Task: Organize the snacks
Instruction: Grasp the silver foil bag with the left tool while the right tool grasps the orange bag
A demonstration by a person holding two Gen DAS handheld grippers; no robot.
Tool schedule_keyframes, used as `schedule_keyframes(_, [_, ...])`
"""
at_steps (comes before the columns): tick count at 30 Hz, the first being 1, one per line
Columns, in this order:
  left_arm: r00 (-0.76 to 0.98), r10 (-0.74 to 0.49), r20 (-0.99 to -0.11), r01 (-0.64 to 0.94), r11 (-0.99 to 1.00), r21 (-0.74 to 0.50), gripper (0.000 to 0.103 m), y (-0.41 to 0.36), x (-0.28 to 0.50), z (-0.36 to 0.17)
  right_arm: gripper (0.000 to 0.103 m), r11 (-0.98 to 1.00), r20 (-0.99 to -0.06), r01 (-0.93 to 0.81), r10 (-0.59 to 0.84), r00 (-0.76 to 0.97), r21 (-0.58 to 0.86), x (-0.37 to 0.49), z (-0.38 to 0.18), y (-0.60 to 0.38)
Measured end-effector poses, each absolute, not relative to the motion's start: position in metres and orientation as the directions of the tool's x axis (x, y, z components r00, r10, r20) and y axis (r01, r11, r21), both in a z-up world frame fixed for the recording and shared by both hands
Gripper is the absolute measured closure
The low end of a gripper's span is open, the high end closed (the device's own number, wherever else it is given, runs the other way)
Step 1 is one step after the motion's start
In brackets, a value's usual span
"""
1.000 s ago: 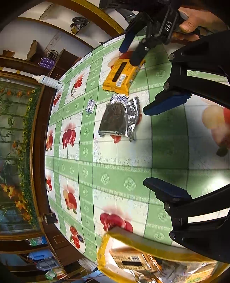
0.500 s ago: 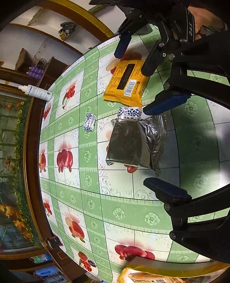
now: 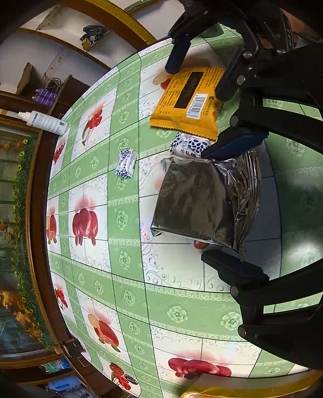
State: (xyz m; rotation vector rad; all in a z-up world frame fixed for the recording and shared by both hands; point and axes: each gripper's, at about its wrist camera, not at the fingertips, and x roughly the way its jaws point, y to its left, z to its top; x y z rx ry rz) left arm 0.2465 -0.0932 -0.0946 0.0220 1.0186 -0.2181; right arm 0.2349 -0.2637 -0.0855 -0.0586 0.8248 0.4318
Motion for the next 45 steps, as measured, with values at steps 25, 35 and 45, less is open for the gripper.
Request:
schedule_keyframes(25, [0.518,-0.198,-0.832,0.136,0.98,-0.148,0.038,-0.02,0.19,-0.094,0.014,0.906,-0.709,-0.421,0.328,0.625,0.048,0.213,-0.071,-0.224])
schedule_keyframes(35, [0.545,-0.21,-0.812,0.136,0.977,-0.161,0.041,-0.002,0.167,-0.085,0.031,0.909,-0.79,-0.414,0.287,0.543,0.046,0.233,-0.095,-0.209])
schedule_keyframes(45, [0.527,-0.2,-0.826,0.135,0.979,-0.151,0.056,0.007,0.154,-0.089,0.032,0.89,-0.725,-0.387,0.431,0.537,0.242,0.182,-0.085,-0.201])
